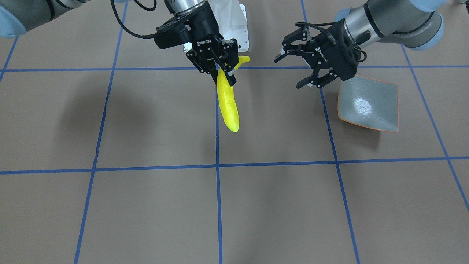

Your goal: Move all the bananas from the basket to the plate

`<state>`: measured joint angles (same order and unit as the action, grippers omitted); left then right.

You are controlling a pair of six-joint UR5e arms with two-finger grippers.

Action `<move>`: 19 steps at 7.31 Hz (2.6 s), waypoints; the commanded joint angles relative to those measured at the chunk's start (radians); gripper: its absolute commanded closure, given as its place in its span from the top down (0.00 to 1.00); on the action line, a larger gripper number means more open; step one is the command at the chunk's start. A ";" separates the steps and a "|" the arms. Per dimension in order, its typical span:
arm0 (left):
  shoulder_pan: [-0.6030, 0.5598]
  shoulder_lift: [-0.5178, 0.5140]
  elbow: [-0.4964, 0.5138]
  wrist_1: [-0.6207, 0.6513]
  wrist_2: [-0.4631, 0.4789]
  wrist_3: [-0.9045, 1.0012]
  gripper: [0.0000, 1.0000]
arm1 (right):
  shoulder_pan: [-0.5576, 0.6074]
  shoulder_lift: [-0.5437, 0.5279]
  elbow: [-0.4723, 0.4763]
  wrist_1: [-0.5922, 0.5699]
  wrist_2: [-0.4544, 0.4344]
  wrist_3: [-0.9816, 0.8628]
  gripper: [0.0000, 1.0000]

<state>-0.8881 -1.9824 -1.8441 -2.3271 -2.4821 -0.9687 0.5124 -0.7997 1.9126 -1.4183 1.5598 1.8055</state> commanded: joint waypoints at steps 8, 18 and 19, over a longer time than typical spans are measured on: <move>0.097 -0.070 -0.003 -0.101 -0.005 -0.067 0.75 | -0.043 0.027 -0.007 0.009 -0.001 0.031 0.00; 0.097 -0.079 -0.003 -0.101 -0.003 -0.091 0.00 | -0.063 0.016 0.005 0.039 -0.023 -0.027 1.00; 0.097 -0.076 -0.003 -0.103 -0.003 -0.094 0.00 | -0.061 0.010 0.046 0.033 -0.021 -0.067 1.00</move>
<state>-0.7914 -2.0610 -1.8468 -2.4286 -2.4853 -1.0533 0.4494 -0.7837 1.9247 -1.3820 1.5441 1.7835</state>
